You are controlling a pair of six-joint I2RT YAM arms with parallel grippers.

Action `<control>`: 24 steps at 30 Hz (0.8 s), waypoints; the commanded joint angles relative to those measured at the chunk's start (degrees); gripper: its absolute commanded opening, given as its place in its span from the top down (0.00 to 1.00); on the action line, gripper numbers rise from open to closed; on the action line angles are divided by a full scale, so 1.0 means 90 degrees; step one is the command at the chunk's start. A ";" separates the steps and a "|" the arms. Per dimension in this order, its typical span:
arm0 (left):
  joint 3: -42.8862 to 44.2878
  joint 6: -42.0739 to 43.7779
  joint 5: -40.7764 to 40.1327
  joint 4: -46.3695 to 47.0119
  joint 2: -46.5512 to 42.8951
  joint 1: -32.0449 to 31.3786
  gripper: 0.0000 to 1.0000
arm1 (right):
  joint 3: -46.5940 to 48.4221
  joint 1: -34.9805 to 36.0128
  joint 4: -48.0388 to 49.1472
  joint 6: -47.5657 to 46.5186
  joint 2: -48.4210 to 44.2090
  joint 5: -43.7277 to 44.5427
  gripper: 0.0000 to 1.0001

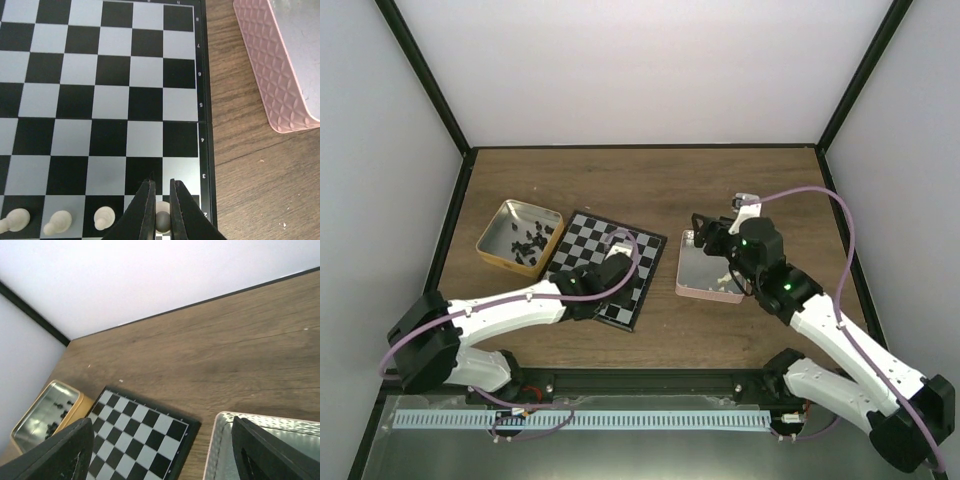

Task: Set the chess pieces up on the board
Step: Place the chess piece on the chessboard.

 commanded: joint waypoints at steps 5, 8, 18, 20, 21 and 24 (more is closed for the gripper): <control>-0.0758 -0.0149 -0.0145 0.1196 -0.0054 -0.0204 0.96 | -0.0072 0.0026 -0.0343 0.0664 -0.0192 0.1068 0.22; -0.0988 -0.0138 -0.0044 0.1477 -0.0046 -0.0203 0.96 | -0.0071 0.0021 -0.0404 0.0723 -0.0159 0.1017 0.22; -0.1098 0.0036 -0.0139 0.1661 0.0278 -0.0200 0.96 | -0.0064 0.0024 -0.0311 0.0658 0.0007 0.0738 0.21; -0.1088 0.0060 -0.0197 0.1637 0.0343 -0.0190 0.96 | -0.0030 0.0024 -0.0305 0.0636 0.0061 0.0696 0.21; -0.1092 0.0058 -0.0226 0.1617 0.0363 -0.0194 0.96 | -0.0019 0.0022 -0.0296 0.0629 0.0081 0.0680 0.22; -0.1124 0.0034 -0.0241 0.1622 0.0391 -0.0193 0.96 | -0.0021 0.0022 -0.0286 0.0629 0.0112 0.0663 0.21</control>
